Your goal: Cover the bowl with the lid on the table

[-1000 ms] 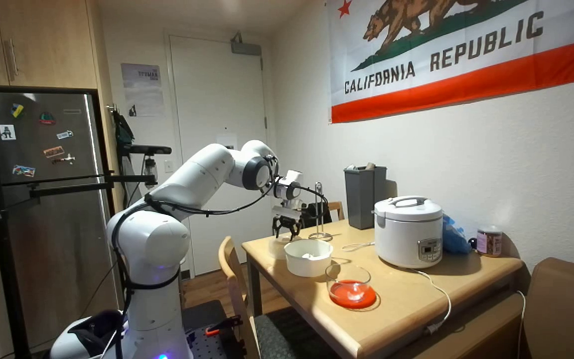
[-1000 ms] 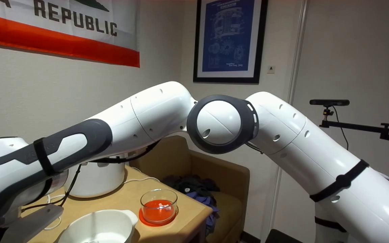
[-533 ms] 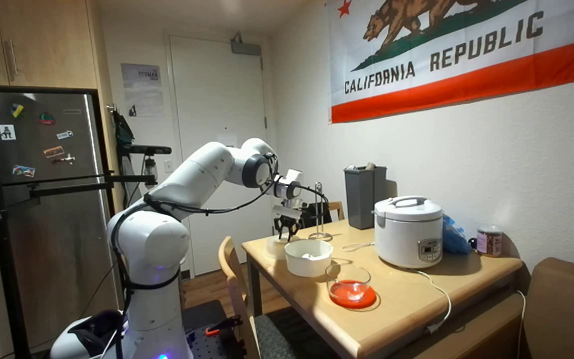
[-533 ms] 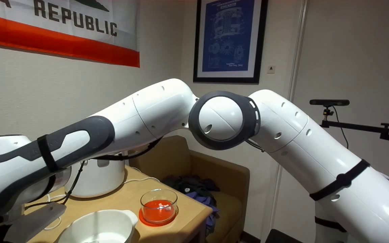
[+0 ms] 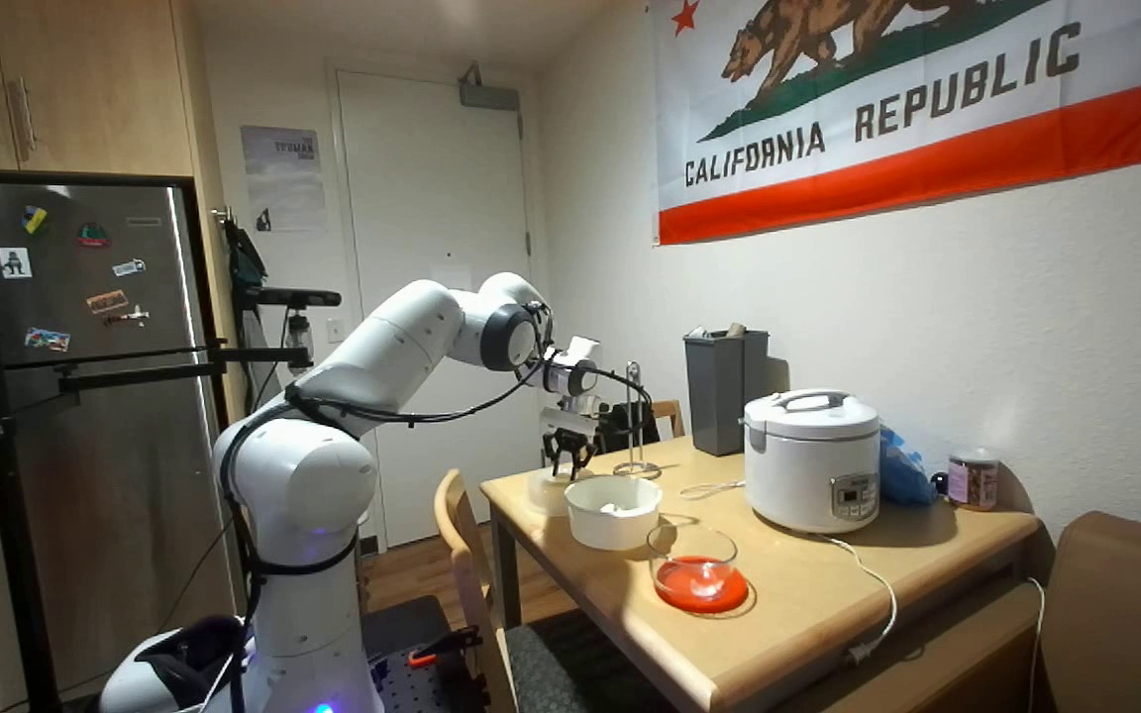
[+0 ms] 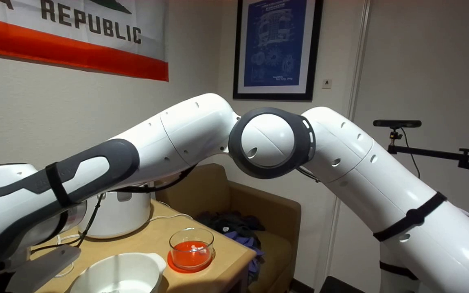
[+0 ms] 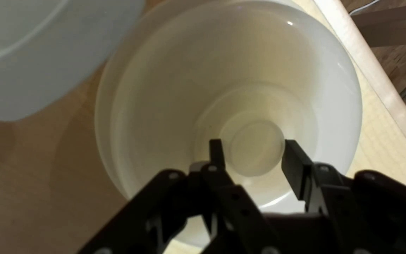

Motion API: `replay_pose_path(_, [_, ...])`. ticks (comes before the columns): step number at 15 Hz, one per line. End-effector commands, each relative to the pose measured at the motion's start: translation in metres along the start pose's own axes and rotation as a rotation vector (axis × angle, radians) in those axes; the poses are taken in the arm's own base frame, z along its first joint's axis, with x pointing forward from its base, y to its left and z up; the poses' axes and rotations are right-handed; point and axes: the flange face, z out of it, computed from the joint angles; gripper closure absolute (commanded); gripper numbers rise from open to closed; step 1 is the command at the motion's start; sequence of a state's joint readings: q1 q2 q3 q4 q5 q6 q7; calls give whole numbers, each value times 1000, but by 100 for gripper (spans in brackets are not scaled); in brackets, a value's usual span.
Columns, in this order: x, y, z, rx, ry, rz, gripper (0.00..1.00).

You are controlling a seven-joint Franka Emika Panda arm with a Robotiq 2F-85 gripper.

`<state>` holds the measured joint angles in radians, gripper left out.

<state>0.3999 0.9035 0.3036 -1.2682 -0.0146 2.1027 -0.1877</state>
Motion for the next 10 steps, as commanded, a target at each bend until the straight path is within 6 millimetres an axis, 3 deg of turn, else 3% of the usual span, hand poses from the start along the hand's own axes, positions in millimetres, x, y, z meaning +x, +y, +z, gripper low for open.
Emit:
replay_pose_path(1, [-10, -3, 4, 10, -18, 28, 80])
replay_pose_path(4, [-10, -4, 0, 6, -17, 27, 80])
replay_pose_path(10, [-17, -15, -28, -16, -3, 22, 80])
